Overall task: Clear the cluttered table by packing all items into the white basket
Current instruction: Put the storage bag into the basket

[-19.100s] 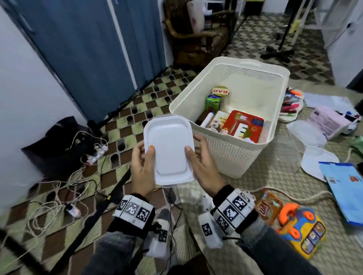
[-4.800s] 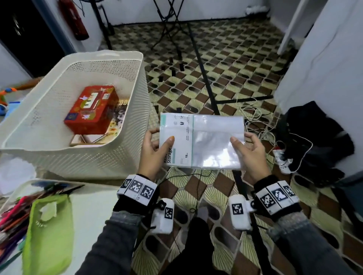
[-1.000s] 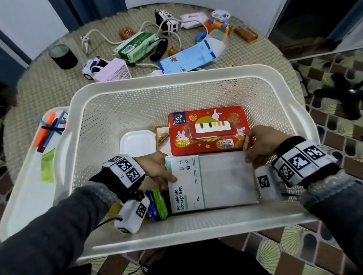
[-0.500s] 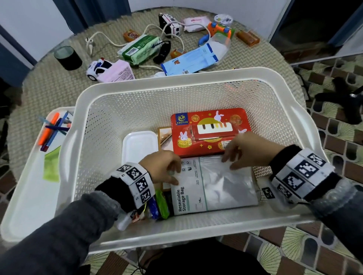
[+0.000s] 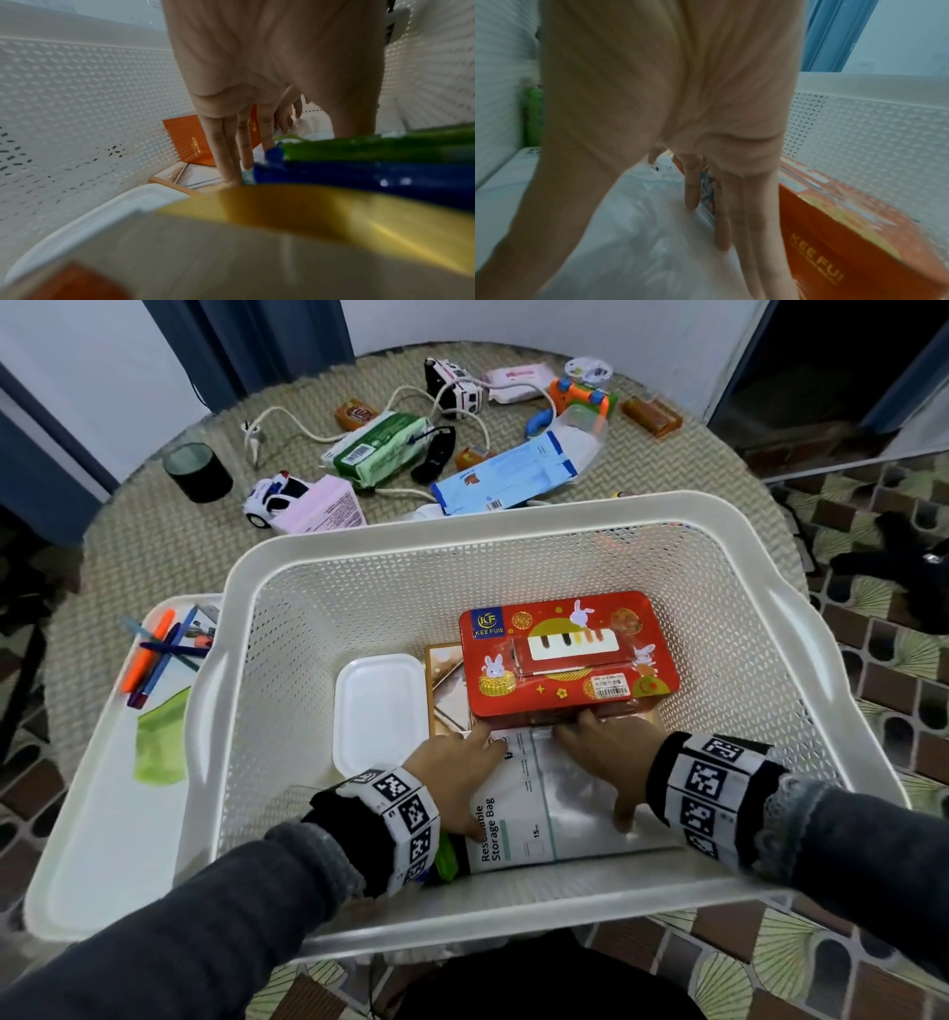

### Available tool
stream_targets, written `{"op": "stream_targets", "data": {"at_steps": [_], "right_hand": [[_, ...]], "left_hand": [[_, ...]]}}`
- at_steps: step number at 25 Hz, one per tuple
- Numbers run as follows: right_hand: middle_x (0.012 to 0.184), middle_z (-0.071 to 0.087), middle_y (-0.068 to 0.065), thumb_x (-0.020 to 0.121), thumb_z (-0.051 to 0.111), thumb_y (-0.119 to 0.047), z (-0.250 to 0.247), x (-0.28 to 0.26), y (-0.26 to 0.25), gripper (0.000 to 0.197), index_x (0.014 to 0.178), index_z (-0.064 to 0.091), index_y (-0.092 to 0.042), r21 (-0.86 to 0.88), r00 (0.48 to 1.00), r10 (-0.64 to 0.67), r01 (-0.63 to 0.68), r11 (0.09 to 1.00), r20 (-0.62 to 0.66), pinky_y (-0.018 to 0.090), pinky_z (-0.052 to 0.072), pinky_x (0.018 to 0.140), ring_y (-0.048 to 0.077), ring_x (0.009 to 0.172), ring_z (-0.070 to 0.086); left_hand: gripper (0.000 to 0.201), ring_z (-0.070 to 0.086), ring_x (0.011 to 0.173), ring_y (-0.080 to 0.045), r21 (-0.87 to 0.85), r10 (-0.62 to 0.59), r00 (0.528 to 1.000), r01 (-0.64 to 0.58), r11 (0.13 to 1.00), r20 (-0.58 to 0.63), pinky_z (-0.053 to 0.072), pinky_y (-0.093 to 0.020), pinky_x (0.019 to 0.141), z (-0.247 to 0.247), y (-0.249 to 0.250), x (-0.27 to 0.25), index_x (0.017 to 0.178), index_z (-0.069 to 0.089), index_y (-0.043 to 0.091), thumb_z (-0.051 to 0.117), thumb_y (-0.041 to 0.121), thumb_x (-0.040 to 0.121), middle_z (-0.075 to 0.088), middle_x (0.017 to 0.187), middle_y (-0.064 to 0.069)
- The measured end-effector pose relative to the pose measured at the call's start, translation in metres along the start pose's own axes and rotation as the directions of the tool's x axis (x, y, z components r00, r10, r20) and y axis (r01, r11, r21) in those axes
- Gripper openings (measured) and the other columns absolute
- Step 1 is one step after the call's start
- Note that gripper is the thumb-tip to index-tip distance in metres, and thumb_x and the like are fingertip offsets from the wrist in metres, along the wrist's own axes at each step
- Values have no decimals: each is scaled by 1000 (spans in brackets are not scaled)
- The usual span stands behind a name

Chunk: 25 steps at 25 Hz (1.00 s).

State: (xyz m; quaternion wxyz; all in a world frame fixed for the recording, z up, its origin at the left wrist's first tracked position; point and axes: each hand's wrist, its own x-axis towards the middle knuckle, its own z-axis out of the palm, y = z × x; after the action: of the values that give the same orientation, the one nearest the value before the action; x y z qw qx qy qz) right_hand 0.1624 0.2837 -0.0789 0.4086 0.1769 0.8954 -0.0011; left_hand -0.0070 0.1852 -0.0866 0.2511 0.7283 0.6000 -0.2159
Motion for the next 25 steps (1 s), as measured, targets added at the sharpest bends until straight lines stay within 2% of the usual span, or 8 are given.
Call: {"op": "stream_targets", "data": {"at_steps": [6,8,11,13,15,18,21,25], "right_hand": [[128,52,13,71,81,-25,0,4,7,91,140,26,-8,89,999,45,-44,995,-13,40,49,95,30,113,57],[126,56,10,79,74,-22,3,3,10,71,137,35,-7,155,997,71,-74,985,25,39,49,97,27,113,58],[120,63,4,78,69,-32,1,-1,21,52,123,54,-11,318,984,56,-107,942,168,35,50,96,21,108,61],[115,66,0,78,68,-32,-4,-3,25,42,115,60,-13,358,991,18,-64,932,129,27,51,87,17,100,62],[119,61,-2,80,72,-32,-10,-3,25,48,123,56,-18,312,1000,-24,22,950,4,25,49,83,18,105,59],[131,53,-1,81,73,-31,-13,0,18,61,135,47,-25,230,988,-97,122,965,-117,24,43,83,18,117,53],[134,51,-1,84,70,-26,-14,-2,15,60,139,46,-25,129,991,-91,103,986,-95,20,35,74,17,120,51],[134,50,-2,87,67,-21,-12,-1,18,53,137,49,-24,142,995,-59,70,987,-85,20,35,72,18,120,52]], "left_hand": [[88,44,119,-27,-74,43,998,-46,996,-46,41,-36,97,3,-1,2,142,31,15,72,53,74,33,136,-8],[88,42,120,-26,-116,65,997,-70,991,-46,41,-36,100,6,-1,4,143,32,15,72,54,75,34,135,-7],[85,44,120,-21,-239,75,996,-86,967,-52,42,-36,101,3,-8,4,142,38,18,73,54,73,38,134,-3],[71,50,115,-17,-339,32,996,-58,939,-82,45,-34,97,-2,-15,3,134,48,20,74,48,75,47,130,1],[57,54,107,-17,-338,10,994,-46,940,-109,48,-33,92,-4,-19,4,125,56,20,74,44,76,54,122,1],[58,53,109,-20,-276,45,997,-59,959,-57,47,-34,92,-3,-14,7,126,54,15,75,40,77,49,123,-2],[60,48,118,-22,-239,95,994,-107,965,-62,42,-32,99,0,-7,9,133,51,10,73,33,81,42,133,-5],[62,45,120,-23,-257,127,988,-146,955,-90,38,-32,102,3,-6,11,135,49,9,72,32,82,41,134,-7]]}}
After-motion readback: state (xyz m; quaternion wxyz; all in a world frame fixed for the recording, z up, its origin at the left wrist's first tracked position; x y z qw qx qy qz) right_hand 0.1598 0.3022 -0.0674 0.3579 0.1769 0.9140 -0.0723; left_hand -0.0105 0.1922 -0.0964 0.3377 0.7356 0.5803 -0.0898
